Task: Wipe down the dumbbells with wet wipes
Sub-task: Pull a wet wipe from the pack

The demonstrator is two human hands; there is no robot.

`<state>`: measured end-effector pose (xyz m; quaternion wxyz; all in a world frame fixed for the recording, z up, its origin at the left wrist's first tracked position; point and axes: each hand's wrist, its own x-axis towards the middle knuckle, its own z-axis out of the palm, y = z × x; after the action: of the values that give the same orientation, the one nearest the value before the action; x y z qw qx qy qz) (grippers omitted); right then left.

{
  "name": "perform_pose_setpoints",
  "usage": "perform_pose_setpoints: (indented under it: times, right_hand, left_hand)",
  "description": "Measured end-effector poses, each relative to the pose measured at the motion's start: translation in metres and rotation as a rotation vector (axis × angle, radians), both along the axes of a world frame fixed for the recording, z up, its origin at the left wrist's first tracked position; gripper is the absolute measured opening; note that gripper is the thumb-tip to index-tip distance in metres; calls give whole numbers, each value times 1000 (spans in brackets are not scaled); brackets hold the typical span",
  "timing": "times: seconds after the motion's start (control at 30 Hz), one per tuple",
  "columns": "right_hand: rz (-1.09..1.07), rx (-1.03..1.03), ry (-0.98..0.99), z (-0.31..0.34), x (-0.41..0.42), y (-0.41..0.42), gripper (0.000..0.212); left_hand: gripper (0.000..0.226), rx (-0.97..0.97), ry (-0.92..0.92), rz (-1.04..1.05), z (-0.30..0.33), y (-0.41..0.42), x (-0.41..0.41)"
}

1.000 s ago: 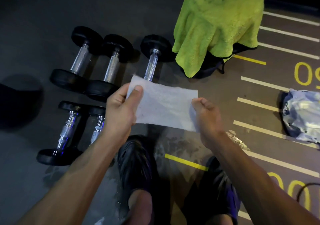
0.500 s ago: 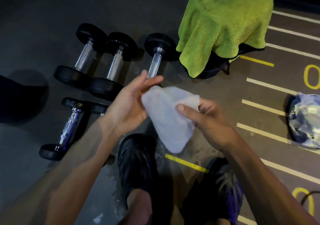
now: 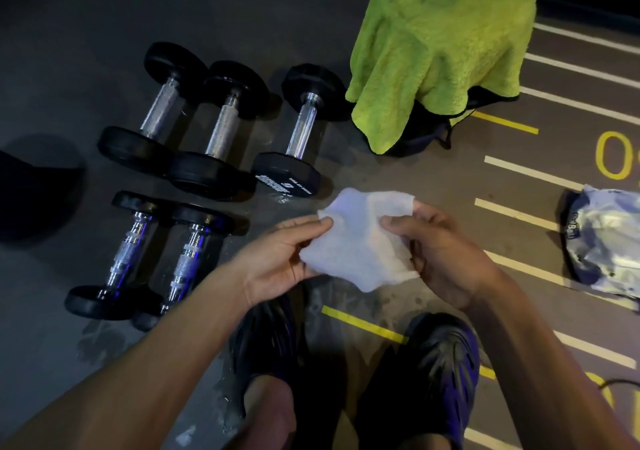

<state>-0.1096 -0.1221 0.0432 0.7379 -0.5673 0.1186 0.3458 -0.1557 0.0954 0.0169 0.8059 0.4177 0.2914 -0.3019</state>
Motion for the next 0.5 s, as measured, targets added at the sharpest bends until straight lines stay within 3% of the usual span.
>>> perform_pose_setpoints:
  times: [0.13,0.23,0.3,0.33,0.4,0.5]
  right_hand:
    - [-19,-101,-86,-4,3,-7,46]
    - [-38,70,-297,18,13,-16,30]
    - [3,114,-436,36,18,-25,24]
    - [46,79,-514,43,20,-30,32]
    - [162,-51,-618,45,24,-35,48]
    - [214,-163,-662,35,26,-38,39]
  left_hand:
    - [19,151,-94,89,5,-1,10]
    - [18,158,-455,131,29,4,19]
    - [26,216,-673,41,51,12,22]
    - [28,290,-737,-31,58,16,24]
    - [36,411,-775,-142,63,21,28]
    - [42,501,-741,-150,63,17,34]
